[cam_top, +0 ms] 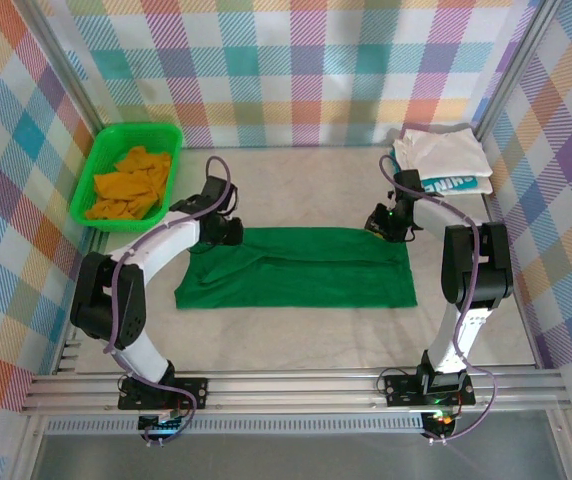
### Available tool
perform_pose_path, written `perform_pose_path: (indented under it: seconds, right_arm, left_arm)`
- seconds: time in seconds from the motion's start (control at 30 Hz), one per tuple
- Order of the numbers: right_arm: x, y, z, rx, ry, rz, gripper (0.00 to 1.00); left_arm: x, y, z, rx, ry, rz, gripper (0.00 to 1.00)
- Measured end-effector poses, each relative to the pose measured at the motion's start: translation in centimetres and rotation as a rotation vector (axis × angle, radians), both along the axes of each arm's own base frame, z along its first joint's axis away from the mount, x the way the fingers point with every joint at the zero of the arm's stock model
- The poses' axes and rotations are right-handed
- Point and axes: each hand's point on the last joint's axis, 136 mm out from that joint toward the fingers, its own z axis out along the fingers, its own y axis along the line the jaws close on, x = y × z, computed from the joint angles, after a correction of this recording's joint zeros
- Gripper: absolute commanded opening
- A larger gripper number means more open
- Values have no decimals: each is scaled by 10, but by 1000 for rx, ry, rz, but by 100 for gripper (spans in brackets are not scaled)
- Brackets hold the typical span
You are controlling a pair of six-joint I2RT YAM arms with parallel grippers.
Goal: Fold and stack the t-shirts
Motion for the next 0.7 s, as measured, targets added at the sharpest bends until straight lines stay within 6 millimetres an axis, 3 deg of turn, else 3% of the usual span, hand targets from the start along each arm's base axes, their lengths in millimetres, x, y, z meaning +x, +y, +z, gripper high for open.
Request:
perform_pose_path:
  seconds: [0.1, 0.27, 0.3, 0.37, 0.47, 0.57, 0.7]
  right_arm:
    - [1, 2, -2, 11, 4, 0, 27]
    - [1, 3, -2, 18, 6, -4, 27]
    - [1, 3, -2, 19, 6, -5, 27]
    - [2, 3, -2, 20, 6, -7, 27]
    - [2, 3, -2, 20, 6, -7, 28]
    - [3, 3, -1, 21, 2, -7, 28]
    - [4, 3, 0, 21, -3, -7, 28]
  left_arm:
    - [2, 1, -11, 15, 19, 1, 44]
    - [12, -4, -42, 39, 73, -10, 39]
    - [14, -5, -47, 42, 80, -14, 35]
    - [18, -7, -57, 47, 93, -18, 19]
    - [25, -9, -62, 48, 92, -24, 5]
    - [25, -9, -61, 45, 90, -16, 0]
    - [22, -9, -53, 38, 89, 1, 0]
